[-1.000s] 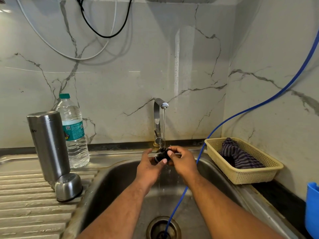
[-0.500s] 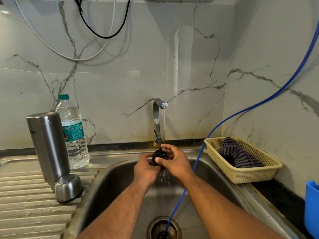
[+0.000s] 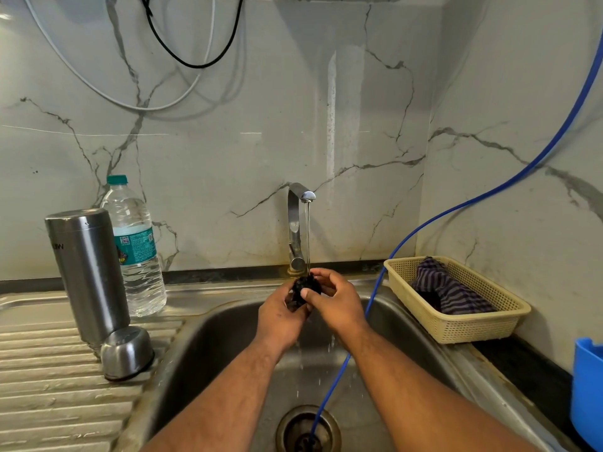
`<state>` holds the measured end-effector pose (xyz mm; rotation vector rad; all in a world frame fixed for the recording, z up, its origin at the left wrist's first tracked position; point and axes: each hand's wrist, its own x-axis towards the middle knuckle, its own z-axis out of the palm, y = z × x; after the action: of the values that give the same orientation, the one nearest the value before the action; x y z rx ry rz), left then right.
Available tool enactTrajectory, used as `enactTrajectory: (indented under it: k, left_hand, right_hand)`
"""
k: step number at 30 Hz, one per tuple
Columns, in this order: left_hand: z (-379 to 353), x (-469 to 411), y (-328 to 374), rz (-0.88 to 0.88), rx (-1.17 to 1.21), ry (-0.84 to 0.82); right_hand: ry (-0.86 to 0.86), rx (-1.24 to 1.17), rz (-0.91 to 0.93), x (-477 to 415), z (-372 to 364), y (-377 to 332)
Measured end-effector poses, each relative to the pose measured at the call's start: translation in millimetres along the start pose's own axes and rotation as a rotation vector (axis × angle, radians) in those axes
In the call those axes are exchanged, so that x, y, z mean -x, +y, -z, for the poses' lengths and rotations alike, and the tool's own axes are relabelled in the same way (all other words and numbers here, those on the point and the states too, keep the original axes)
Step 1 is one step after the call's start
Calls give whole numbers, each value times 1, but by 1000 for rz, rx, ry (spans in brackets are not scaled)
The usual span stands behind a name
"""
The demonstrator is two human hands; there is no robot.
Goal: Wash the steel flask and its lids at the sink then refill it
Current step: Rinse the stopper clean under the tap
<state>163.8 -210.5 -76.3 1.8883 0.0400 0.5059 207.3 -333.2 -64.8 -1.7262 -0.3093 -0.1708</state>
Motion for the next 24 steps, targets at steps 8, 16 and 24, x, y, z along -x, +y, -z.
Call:
enactTrajectory:
  k: [8, 16, 24]
  left_hand:
    - [0, -1, -1, 9, -45, 31]
    - [0, -2, 0, 42, -42, 26]
    - [-2, 0, 1, 74, -15, 29]
  right_hand:
    - [6, -26, -34, 2, 5, -3]
    - [3, -38, -57, 4, 6, -5]
    - [-27, -35, -50, 5, 5, -4]
